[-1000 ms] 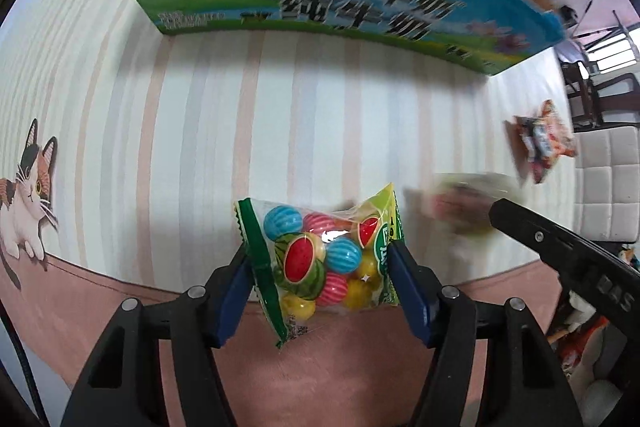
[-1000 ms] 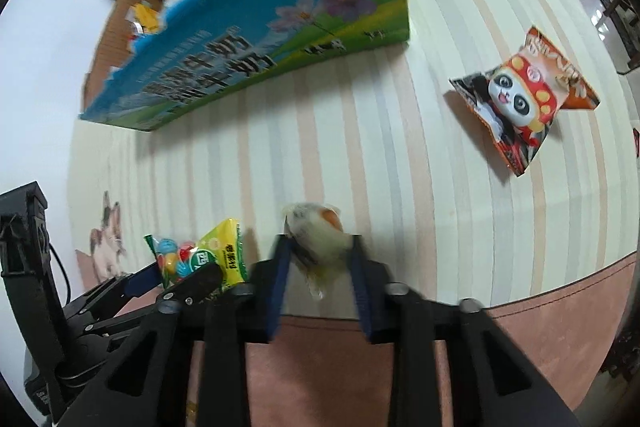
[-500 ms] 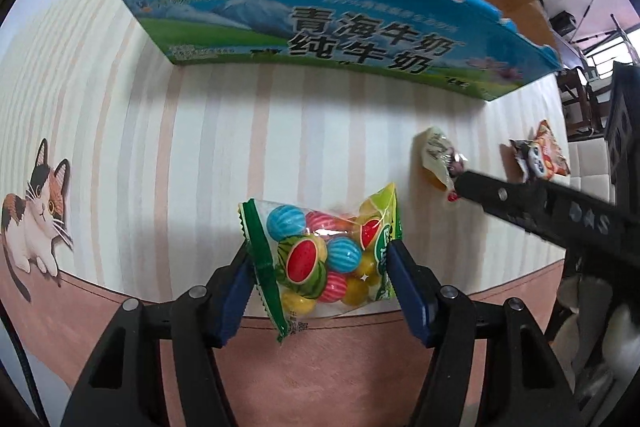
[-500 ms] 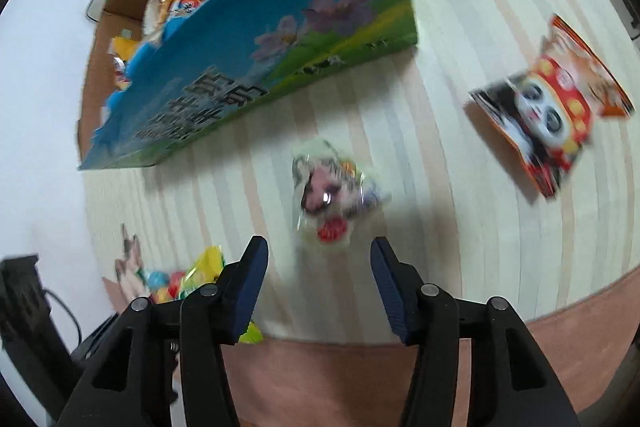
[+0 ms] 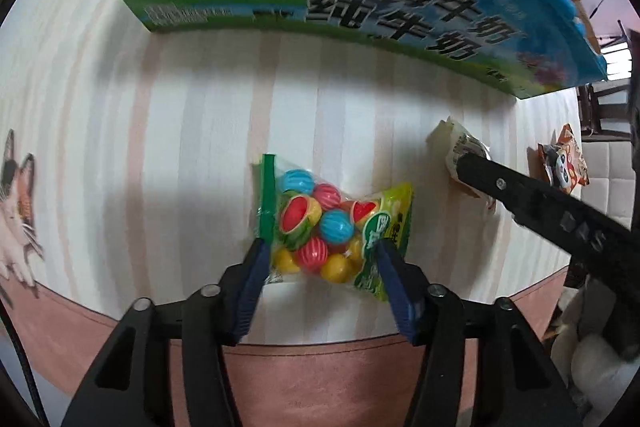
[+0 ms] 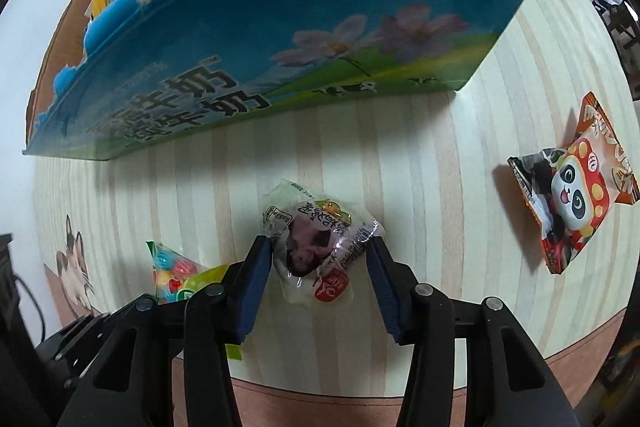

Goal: Organize snacks
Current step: 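Hold the gumball bag with the left tool while the right tool grasps the clear candy packet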

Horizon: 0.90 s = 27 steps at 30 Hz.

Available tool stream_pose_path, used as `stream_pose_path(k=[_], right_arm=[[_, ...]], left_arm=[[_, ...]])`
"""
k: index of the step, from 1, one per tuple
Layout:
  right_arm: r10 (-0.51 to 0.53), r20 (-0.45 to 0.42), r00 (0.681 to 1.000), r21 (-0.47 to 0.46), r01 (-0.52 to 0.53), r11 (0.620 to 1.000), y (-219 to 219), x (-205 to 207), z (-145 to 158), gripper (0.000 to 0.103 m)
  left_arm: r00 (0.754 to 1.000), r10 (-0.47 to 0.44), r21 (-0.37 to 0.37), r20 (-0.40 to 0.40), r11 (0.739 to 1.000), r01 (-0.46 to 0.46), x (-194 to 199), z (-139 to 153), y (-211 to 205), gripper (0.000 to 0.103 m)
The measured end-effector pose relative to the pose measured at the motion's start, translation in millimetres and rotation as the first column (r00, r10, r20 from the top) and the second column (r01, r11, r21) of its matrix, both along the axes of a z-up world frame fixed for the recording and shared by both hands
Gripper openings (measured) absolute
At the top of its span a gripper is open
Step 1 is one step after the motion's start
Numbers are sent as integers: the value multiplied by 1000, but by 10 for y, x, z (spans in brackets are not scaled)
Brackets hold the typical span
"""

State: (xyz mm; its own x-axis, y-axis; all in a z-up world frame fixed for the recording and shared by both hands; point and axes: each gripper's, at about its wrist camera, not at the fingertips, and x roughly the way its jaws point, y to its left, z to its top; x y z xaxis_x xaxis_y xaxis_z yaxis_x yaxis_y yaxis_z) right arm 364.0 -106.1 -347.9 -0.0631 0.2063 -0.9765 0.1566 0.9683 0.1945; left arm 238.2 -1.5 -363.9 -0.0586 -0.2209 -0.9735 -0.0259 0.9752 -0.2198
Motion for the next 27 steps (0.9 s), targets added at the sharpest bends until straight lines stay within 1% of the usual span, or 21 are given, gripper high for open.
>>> stream_pose_path(k=[2, 5, 6, 7, 8, 9, 11, 13, 14, 17, 18, 19, 20, 21, 23, 25, 27], right_arm=[[-3, -4, 1000, 4, 3, 1000, 15, -3, -10, 52], [0, -9, 1000, -3, 0, 1000, 54, -1, -18, 52], [0, -10, 1000, -4, 0, 1000, 65, 5, -23, 52], [-2, -11, 1000, -2, 2, 1000, 72, 5, -21, 52], [0, -12, 1000, -1, 0, 1000, 65, 10, -23, 52], [1, -11, 1000, 0, -1, 1000, 63, 8, -21, 51], [3, -1, 1000, 7, -3, 1000, 51, -3, -2, 49], [9, 12, 1000, 10, -9, 1000, 38, -31, 32, 48], [7, 19, 1000, 22, -8, 1000, 41, -43, 56, 41], [7, 29, 1000, 41, -8, 999, 36, -90, 120, 34], [7, 33, 999, 42, -8, 999, 28, -108, 135, 31], [6, 39, 999, 45, -8, 999, 24, -123, 150, 30], [1, 47, 999, 57, -4, 998, 11, -144, 180, 25], [2, 49, 999, 65, -5, 998, 7, -156, 196, 0], [-11, 58, 998, 95, 6, 995, -21, -182, 267, 1], [7, 64, 998, 92, -13, 996, -20, -186, 318, 1], [13, 46, 999, 109, -18, 994, -39, -182, 303, 1]], left_arm=[[1000, -7, 19, -2, 1000, 7, 49, -45, -25, 67], [998, -31, -3, -47, 1000, 31, 103, -197, -105, 71], [999, -42, 9, -29, 999, 42, 112, -196, -134, 72], [997, -71, 45, -11, 996, 72, 114, -197, -199, 72], [996, -86, 57, -4, 995, 86, 113, -198, -235, 70], [995, -96, 60, 4, 994, 96, 114, -191, -278, 63], [996, -87, 47, 5, 995, 87, 100, -176, -317, 54], [996, -82, 60, 19, 995, 81, 89, -150, -347, 53], [997, -75, 61, 24, 995, 73, 76, -143, -361, 53], [999, -50, 37, 17, 998, 49, 43, -84, -266, 53], [999, -43, 38, 19, 998, 42, 20, -64, -224, 53], [999, -39, 42, 25, 998, 38, 1, -39, -199, 53], [999, -34, 40, 27, 999, 33, -46, 22, -172, 53], [999, -24, 33, 28, 999, 23, -59, 54, -148, 53], [999, -13, 25, 44, 1000, 12, -80, 161, -75, 53], [998, -18, 15, 65, 1000, 17, -84, 275, -60, 53], [996, -36, 24, 83, 999, 34, -74, 337, -75, 53]])
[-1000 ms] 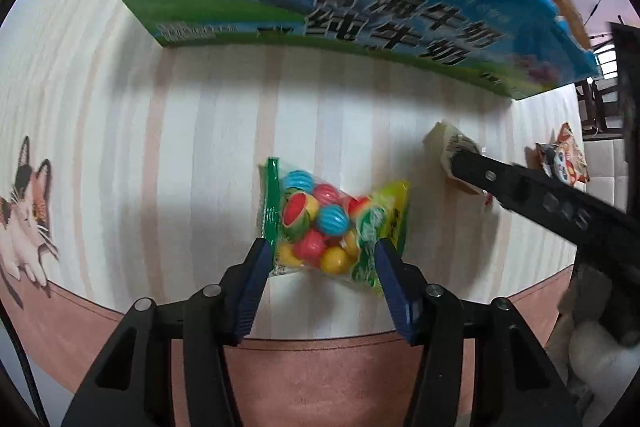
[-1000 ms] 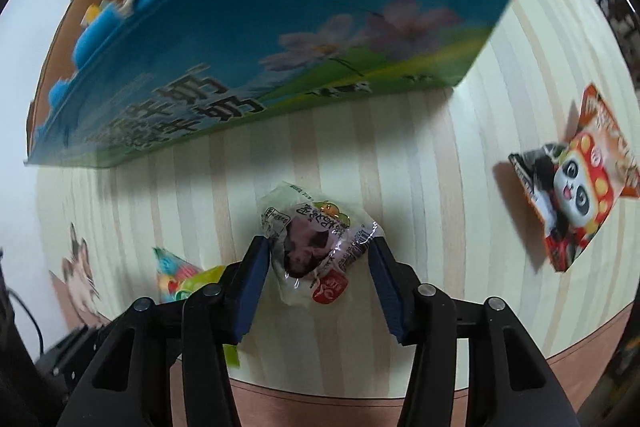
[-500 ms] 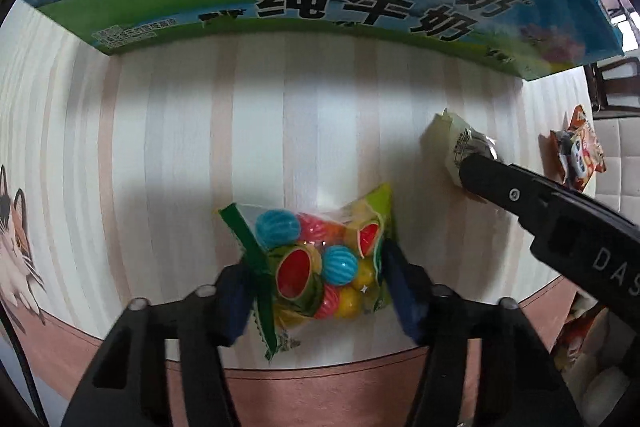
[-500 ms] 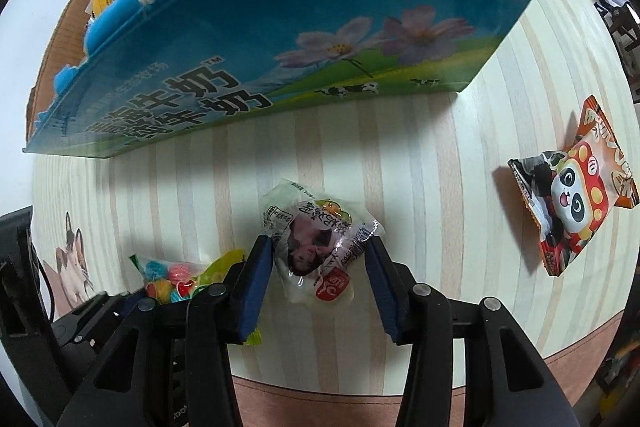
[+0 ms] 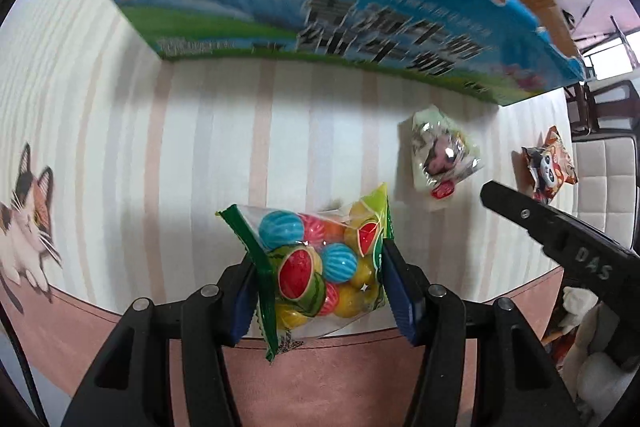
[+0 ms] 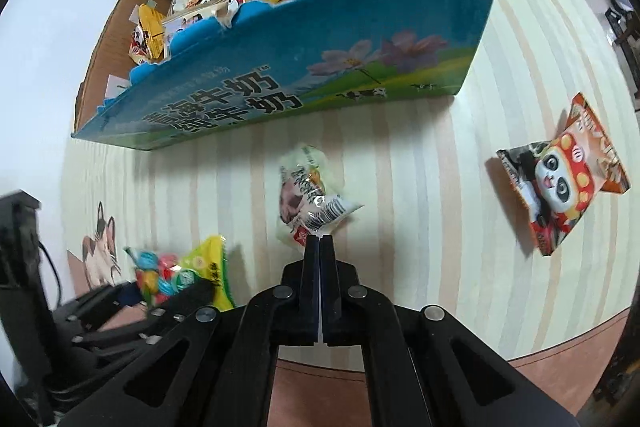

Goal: Organize snacks
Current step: 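Hold the gumball bag with the left tool while the right tool grasps the clear candy packet, then lower both packets into the cardboard box and open both tools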

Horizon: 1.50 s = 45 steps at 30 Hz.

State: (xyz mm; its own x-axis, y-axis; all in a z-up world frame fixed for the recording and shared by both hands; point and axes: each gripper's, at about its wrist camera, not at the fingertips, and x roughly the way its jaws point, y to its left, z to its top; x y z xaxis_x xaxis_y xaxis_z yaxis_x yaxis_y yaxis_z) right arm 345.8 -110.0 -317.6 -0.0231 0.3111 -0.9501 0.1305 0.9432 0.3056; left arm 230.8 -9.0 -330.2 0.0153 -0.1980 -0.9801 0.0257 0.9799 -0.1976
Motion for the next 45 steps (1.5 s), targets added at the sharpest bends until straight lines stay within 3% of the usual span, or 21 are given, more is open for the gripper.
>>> stream_pose_path(k=[2, 4, 5, 6, 7, 13, 16, 22, 28, 35, 39, 45], right_arm=[[-13, 9, 1000, 16, 13, 1000, -32, 19, 25, 5], [8, 17, 1000, -4, -8, 1000, -43, 84, 52, 27], [13, 26, 1000, 4, -13, 1000, -38, 136, 65, 51], [23, 29, 999, 23, -23, 999, -17, 198, 60, 65], [31, 23, 999, 25, -32, 999, -23, 241, 53, 67], [217, -50, 975, -84, -221, 972, 370, 481, -267, 67], [272, -56, 961, -179, -278, 944, 465, 486, -370, 50], [285, -12, 959, -200, -281, 939, 470, 407, -243, 45], [220, 8, 975, -152, -216, 964, 312, 299, -150, 43], [146, 78, 986, -59, -142, 988, 19, 143, 289, 43], [93, 161, 983, 16, -96, 995, -166, 115, 819, 43], [-1, 253, 968, 105, -27, 994, -333, 499, 1386, 43]], left_arm=[[1000, -2, 0, 7, 1000, 2, 10, 31, 35, 53], [1000, -2, -2, 7, 1000, 2, 61, 51, 44, 53], [1000, 0, -2, 8, 1000, 0, 81, 52, 54, 53], [1000, 1, 0, 8, 1000, -1, 102, 51, 44, 53], [1000, 2, 0, 7, 1000, -2, 117, 44, 52, 53], [1000, 10, 12, -22, 1000, -10, 222, -127, 45, 53], [1000, 11, 25, -27, 1000, -11, 230, -171, 72, 53], [999, 23, 24, -33, 999, -22, 200, -203, 128, 53], [1000, 22, 20, -18, 1000, -21, 133, -190, 40, 53], [999, 5, -19, 34, 1000, -4, 67, 206, 45, 53], [996, -4, -75, 91, 997, 11, 53, 678, 33, 53], [985, -26, -169, 170, 984, 55, 517, 1330, -75, 53]])
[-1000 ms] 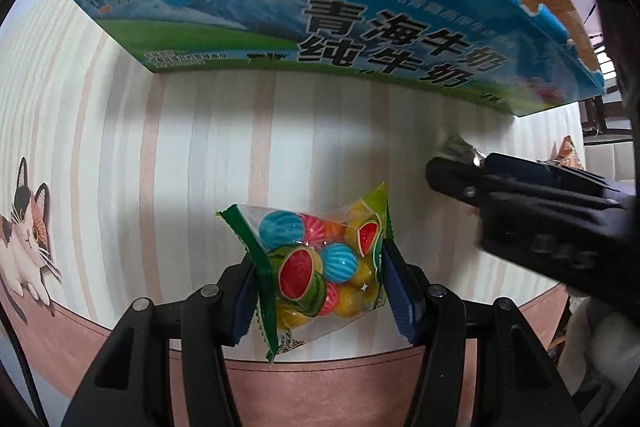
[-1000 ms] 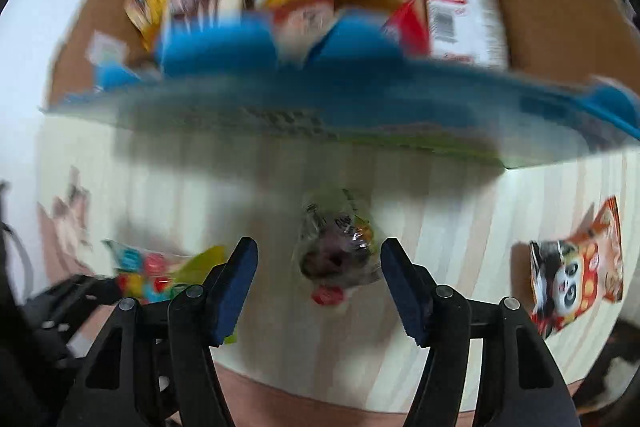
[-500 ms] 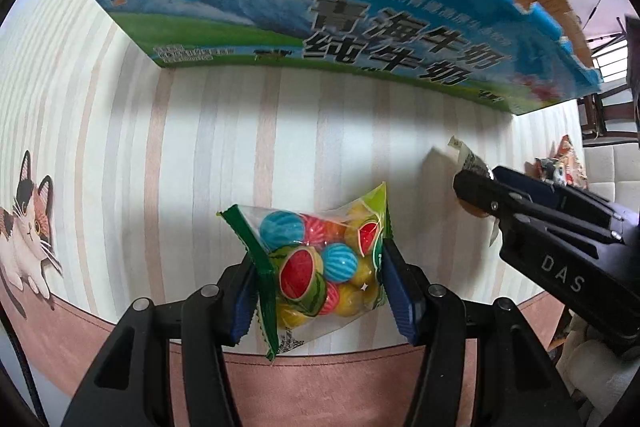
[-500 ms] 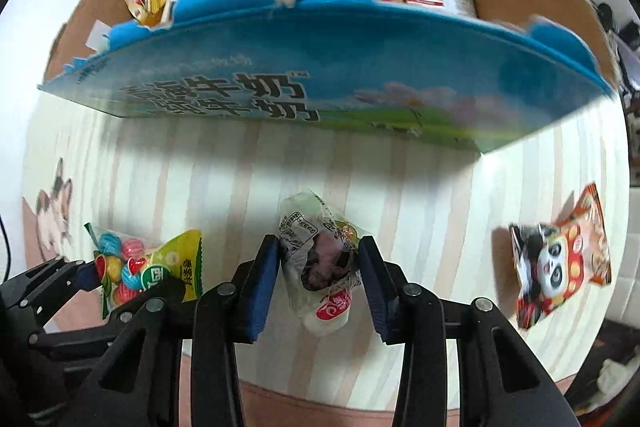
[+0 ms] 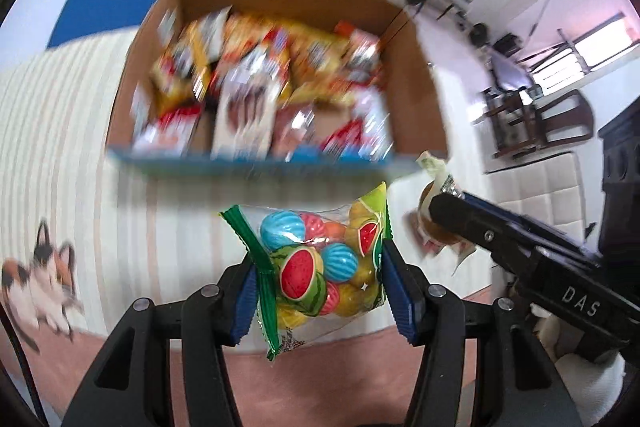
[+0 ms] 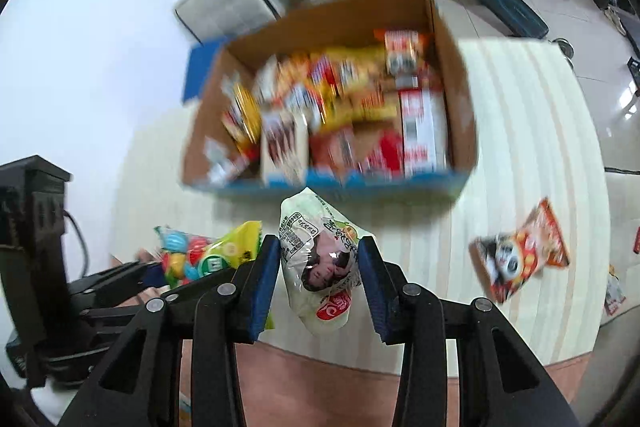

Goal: Organize snacks
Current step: 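Lower both packets into the cardboard box and open both tools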

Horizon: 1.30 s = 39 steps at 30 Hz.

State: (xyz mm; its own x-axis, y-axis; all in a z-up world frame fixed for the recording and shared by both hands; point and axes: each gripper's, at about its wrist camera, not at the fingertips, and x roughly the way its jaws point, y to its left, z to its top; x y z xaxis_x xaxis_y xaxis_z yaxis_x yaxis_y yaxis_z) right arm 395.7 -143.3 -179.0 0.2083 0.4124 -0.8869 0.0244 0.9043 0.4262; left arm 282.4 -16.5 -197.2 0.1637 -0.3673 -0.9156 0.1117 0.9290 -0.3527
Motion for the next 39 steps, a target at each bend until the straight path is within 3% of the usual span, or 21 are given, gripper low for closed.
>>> stream_pose_path(k=[4, 8, 12, 13, 15, 17, 19, 20, 21, 25, 31, 35, 39], right_arm=[[-38, 4, 999, 1, 38, 999, -96, 418, -23, 43], [-62, -35, 997, -4, 62, 998, -140, 792, -221, 44], [-66, -65, 996, -28, 65, 998, -134, 1020, -463, 47], [-68, -74, 995, -39, 65, 997, -136, 1077, -504, 50], [-67, -90, 994, -42, 63, 997, -143, 1160, -564, 79], [-70, -84, 994, -50, 66, 997, -169, 1197, -576, 83], [-64, -80, 995, -61, 59, 996, -186, 1211, -569, 83], [-63, -78, 995, -73, 57, 996, -199, 1206, -560, 83], [-59, -76, 995, -82, 52, 995, -213, 1197, -554, 84], [-43, -64, 997, -136, 34, 990, -230, 1159, -528, 89], [-37, 44, 998, -201, 45, 979, -285, 934, -308, 93], [-44, 84, 995, -250, 64, 966, -410, 680, -175, 93], [-40, 58, 998, -315, 56, 947, -577, 401, -211, 93]], left_arm=[[1000, -25, -19, 1, 1000, 25, 510, 78, -111, 53], [997, -37, -16, -70, 999, 36, 1073, -171, -227, 53], [991, -36, 11, -125, 999, 38, 1388, -358, -293, 54], [991, -32, 24, -132, 999, 35, 1472, -402, -317, 55], [990, -20, 33, -142, 999, 25, 1564, -446, -323, 60], [986, -7, 22, -168, 1000, 10, 1629, -519, -311, 62], [984, 2, 8, -176, 1000, 0, 1659, -524, -294, 74], [986, 1, 16, -167, 1000, 2, 1657, -513, -293, 84], [988, 3, 24, -154, 1000, 1, 1659, -484, -294, 86], [995, -2, 41, -104, 999, 7, 1594, -369, -307, 86], [1000, 0, 92, 1, 996, -1, 1415, -223, -331, 87], [995, 15, 151, 102, 988, -30, 1119, -99, -385, 89], [982, 26, 228, 189, 971, -70, 730, -54, -453, 89]])
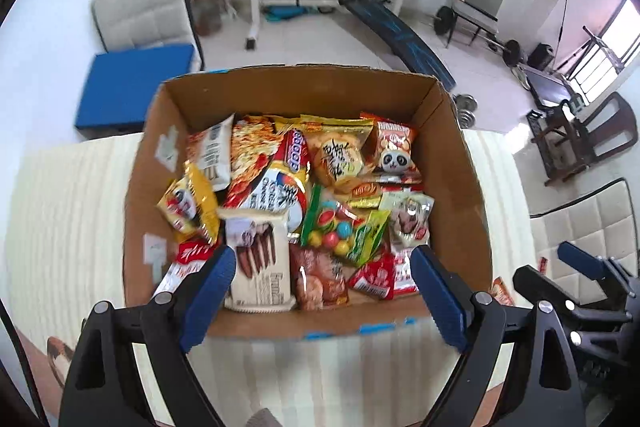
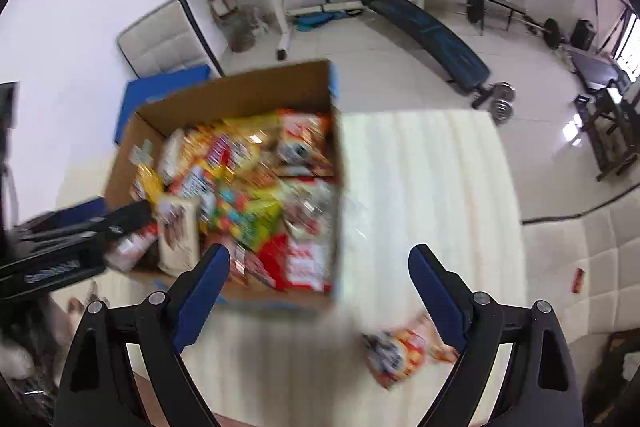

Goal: Organize snacks
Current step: 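Lower both packets into the cardboard box and open both tools, then grasp the orange panda CUICUIJIAO bag with the right tool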

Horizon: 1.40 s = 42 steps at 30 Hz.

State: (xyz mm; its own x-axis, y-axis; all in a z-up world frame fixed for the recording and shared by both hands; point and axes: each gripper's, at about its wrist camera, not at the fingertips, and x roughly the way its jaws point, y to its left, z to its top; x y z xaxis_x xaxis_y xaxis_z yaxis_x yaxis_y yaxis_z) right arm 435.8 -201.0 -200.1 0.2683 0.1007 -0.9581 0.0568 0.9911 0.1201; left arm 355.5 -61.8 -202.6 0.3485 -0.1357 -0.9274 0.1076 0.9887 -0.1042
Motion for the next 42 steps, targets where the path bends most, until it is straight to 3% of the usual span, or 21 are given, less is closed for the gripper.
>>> stream_pose_path(k=[3, 5, 10, 17, 20, 21, 24, 27, 34, 42], right_arm=[[-28, -103, 994, -57, 22, 998, -194, -209, -240, 93], [-117, -195, 974, -45, 110, 993, -415, -344, -485, 93], [-349, -330, 877, 42, 383, 923, -930, -580, -1016, 93], [-440, -424, 791, -10, 482, 876, -1086, -642, -1474, 90], [-442, -452, 775, 18, 503, 864, -1084, -663, -1597, 87], [-439, -455, 774, 22, 503, 864, -1076, -673, -1618, 80], [-426, -454, 782, 20, 487, 873, -1055, -684, -1659, 73], [-397, -427, 812, 2, 440, 898, -996, -666, -1611, 50], [-318, -400, 860, 1, 348, 938, -868, -792, -1517, 46], [-222, -358, 907, 127, 283, 951, -656, -1190, -1105, 45]], left_arm=[[999, 34, 3, 15, 999, -34, -242, -51, -16, 89], [999, 41, 6, 4, 999, -41, -389, -137, -60, 89], [995, 50, 8, -81, 999, -50, -618, -495, -173, 89], [993, 54, 38, -104, 998, -50, -743, -726, -247, 89], [994, 50, 50, -98, 998, -45, -771, -747, -269, 89], [994, 50, 56, -97, 997, -45, -776, -748, -264, 89], [995, 43, 69, -95, 997, -36, -786, -747, -281, 89], [995, 41, 77, -95, 996, -34, -789, -746, -289, 89], [995, 27, 58, -99, 998, -21, -830, -716, -328, 89], [995, 26, 59, -98, 998, -20, -1054, -623, -218, 89]])
